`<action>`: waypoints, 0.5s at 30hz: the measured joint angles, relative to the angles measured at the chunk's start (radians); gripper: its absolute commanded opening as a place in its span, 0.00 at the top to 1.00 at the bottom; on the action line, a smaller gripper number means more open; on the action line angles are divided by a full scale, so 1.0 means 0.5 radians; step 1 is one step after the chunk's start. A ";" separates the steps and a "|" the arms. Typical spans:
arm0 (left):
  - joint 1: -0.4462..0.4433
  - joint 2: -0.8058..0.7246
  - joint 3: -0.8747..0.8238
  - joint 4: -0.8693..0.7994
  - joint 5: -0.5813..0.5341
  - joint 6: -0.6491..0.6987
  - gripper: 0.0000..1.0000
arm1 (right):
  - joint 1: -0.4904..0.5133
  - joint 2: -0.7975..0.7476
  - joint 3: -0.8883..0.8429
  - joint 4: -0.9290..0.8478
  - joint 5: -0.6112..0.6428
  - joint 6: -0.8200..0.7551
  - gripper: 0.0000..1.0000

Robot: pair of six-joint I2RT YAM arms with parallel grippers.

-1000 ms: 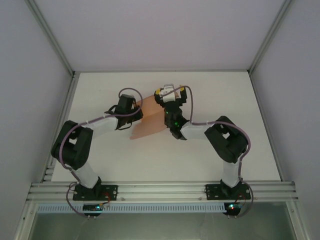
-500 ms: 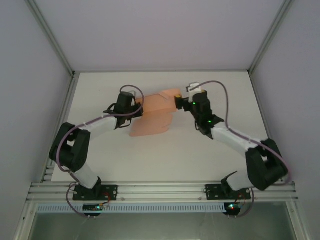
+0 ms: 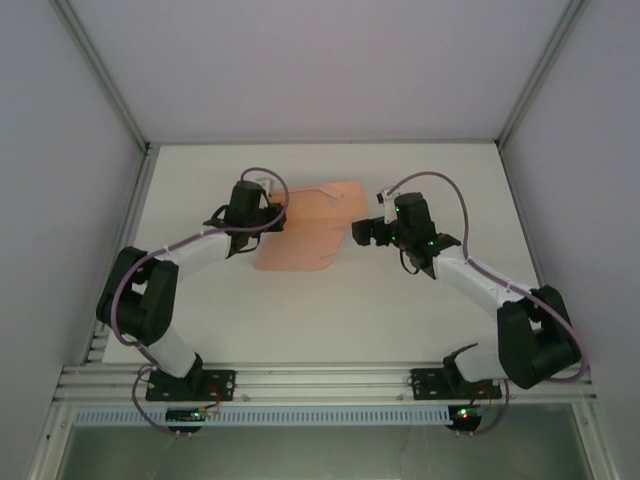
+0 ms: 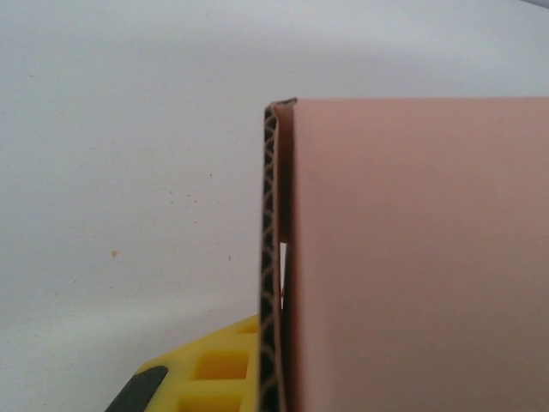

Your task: Assemble paper box

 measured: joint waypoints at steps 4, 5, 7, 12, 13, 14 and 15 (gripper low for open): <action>0.005 0.002 0.001 0.000 0.034 0.035 1.00 | -0.044 0.108 0.092 -0.016 -0.080 -0.001 0.01; 0.011 0.004 0.001 0.001 0.041 0.037 1.00 | -0.049 0.121 0.105 -0.014 -0.101 -0.001 0.01; 0.022 0.014 0.002 -0.001 0.048 0.046 1.00 | -0.048 0.137 0.121 -0.008 -0.147 -0.002 0.00; 0.024 0.074 0.047 -0.018 0.036 0.067 1.00 | -0.056 0.212 0.169 -0.008 -0.188 0.001 0.01; 0.024 0.089 0.063 -0.029 0.020 0.072 1.00 | -0.058 0.237 0.192 -0.011 -0.191 0.002 0.01; 0.023 0.104 0.081 -0.040 0.001 0.074 1.00 | -0.059 0.262 0.217 -0.016 -0.190 0.009 0.00; 0.022 0.123 0.106 -0.056 -0.022 0.075 1.00 | -0.058 0.294 0.252 -0.029 -0.189 0.021 0.01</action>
